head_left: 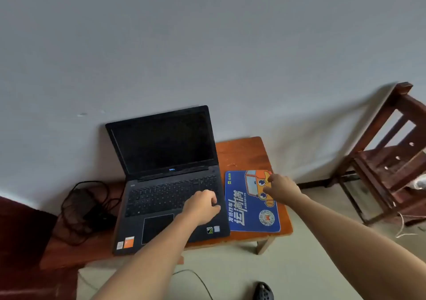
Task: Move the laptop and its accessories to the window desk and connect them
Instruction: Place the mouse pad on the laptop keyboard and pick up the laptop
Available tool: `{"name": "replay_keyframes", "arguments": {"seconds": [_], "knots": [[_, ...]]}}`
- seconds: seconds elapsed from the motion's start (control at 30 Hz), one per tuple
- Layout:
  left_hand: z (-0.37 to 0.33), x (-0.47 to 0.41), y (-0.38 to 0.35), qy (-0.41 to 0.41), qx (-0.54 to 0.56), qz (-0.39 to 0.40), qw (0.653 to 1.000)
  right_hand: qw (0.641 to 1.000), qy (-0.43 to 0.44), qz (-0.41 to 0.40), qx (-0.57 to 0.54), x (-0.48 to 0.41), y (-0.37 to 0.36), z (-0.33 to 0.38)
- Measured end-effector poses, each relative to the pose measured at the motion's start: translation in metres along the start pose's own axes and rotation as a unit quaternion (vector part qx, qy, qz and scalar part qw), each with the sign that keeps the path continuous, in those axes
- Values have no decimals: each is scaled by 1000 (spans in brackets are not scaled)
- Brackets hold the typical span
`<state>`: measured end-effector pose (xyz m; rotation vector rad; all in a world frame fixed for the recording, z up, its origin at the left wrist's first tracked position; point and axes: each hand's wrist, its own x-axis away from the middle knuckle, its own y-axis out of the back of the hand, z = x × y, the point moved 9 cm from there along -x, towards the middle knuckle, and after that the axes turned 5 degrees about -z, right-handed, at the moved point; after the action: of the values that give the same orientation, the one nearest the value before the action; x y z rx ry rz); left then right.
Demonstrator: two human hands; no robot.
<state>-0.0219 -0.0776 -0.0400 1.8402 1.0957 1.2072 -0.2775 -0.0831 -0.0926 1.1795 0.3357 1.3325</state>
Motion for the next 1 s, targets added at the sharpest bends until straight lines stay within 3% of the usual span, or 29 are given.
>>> {"name": "replay_keyframes", "arguments": {"seconds": [0.1, 0.33, 0.43, 0.5, 0.6, 0.67, 0.8, 1.0], "knots": [[-3, -15, -25, 12, 0, 22, 1000, 994, -63, 13, -94, -14, -17, -22], [1, -39, -69, 18, 6, 56, 998, 963, -180, -19, -200, -29, -48, -57], [5, -46, -77, 19, 13, 58, 998, 944, -186, 7, -274, -33, -60, -59], [8, -50, -79, 15, 19, 59, 998, 962, -138, 14, -234, -34, -62, -49], [11, -60, -68, 11, 22, 30, 999, 986, -30, -41, -158, -32, -43, -21], [11, -71, -45, 2, 26, -29, 999, 988, 52, -53, -136, -28, -24, 7], [3, -91, 13, -36, 122, -129, 983, 978, 185, -2, -91, -20, 17, 64], [-5, -95, 53, -36, 304, -65, 950, 948, 311, 39, -57, -7, 57, 128]]}}
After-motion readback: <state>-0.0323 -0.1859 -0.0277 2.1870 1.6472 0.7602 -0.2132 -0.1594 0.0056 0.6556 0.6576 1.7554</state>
